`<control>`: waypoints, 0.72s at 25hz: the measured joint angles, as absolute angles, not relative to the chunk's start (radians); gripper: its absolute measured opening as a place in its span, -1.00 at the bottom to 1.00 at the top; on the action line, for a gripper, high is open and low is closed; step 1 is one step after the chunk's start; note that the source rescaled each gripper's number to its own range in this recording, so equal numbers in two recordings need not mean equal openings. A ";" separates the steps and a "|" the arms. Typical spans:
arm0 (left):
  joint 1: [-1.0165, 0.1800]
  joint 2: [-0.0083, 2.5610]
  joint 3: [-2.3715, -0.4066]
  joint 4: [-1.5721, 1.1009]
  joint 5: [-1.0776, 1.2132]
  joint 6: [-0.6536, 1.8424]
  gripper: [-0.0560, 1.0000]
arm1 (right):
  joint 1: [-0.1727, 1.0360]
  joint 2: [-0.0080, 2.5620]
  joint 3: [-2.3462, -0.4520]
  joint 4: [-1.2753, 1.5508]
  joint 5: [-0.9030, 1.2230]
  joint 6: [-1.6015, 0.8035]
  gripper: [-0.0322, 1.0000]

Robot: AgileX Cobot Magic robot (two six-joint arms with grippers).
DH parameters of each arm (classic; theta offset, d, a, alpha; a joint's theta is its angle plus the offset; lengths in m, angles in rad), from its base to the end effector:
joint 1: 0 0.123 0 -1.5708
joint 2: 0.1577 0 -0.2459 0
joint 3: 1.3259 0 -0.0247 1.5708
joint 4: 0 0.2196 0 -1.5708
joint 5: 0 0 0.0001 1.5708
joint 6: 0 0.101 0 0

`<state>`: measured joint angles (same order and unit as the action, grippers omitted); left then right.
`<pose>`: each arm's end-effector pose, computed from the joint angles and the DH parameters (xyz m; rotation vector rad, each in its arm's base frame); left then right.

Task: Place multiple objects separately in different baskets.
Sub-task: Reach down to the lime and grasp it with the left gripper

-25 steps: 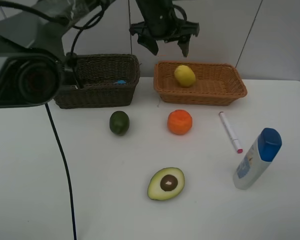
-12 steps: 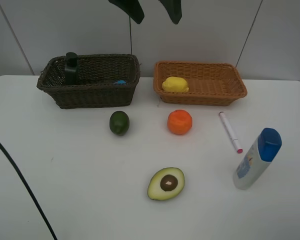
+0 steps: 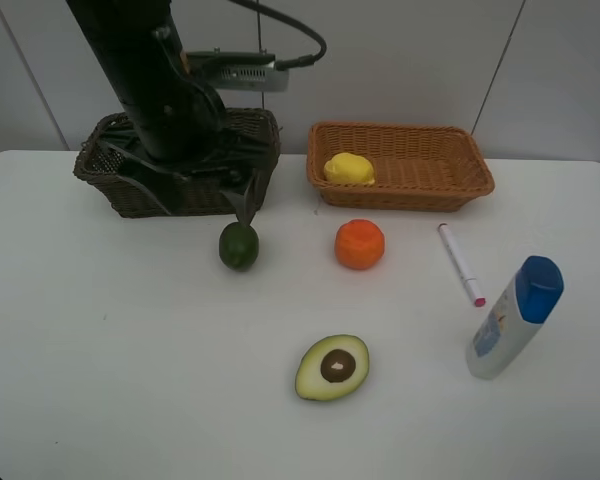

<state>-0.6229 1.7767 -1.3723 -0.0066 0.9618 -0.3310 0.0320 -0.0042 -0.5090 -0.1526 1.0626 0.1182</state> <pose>0.2699 -0.1946 0.2110 0.4143 2.8483 -0.2018 0.0144 -0.0130 0.2608 0.0956 2.0225 -0.0873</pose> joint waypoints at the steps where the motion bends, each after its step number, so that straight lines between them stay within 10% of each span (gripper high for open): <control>1: -0.623 1.805 -1.372 0.010 0.928 -0.360 0.99 | 0.032 -0.004 -0.509 -0.153 1.063 0.118 0.98; 18: -0.576 2.128 -1.375 0.038 0.553 -0.618 0.99 | 0.032 -0.004 -0.509 -0.153 1.063 0.118 0.98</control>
